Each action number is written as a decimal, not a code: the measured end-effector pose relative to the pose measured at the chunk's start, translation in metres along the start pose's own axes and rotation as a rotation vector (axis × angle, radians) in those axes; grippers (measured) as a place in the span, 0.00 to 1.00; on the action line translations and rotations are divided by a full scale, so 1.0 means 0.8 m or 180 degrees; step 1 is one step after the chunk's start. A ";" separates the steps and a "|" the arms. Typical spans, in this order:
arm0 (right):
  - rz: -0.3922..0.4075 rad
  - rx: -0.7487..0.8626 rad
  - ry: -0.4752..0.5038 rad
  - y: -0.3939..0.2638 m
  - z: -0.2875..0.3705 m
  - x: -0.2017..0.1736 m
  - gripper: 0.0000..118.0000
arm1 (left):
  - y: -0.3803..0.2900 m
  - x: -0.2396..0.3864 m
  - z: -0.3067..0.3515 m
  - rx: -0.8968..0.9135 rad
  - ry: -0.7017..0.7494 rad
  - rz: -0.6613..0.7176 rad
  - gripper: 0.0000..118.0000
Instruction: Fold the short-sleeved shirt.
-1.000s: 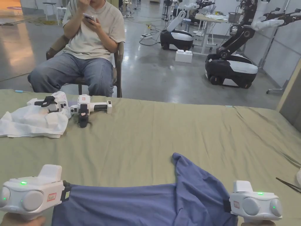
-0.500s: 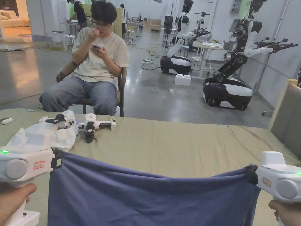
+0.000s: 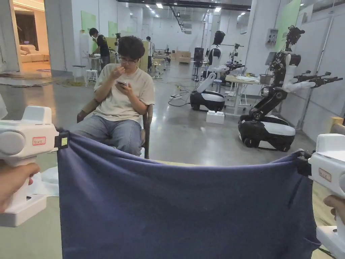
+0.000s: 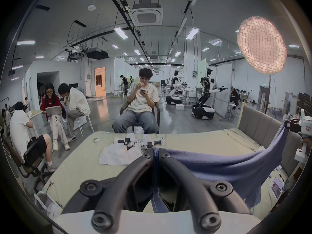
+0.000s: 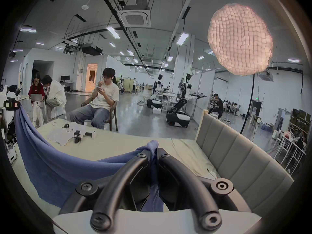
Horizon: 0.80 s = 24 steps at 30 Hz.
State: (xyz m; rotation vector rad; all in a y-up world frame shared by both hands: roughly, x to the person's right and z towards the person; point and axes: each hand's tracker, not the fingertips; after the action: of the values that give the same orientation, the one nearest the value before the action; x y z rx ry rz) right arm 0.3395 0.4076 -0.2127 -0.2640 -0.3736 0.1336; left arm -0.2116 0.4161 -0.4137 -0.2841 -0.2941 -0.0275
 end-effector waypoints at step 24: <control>-0.0259 0.0331 -0.0003 0.102 -0.140 -0.022 0.03 | 0.124 -0.031 -0.100 0.0381 0.0439 -0.0136 0.00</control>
State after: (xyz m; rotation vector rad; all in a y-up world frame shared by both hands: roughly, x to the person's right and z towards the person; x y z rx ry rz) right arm 0.3591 0.4574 -0.3417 -0.1459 -0.3766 0.0731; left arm -0.2062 0.4886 -0.5214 -0.1561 -0.1639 -0.0711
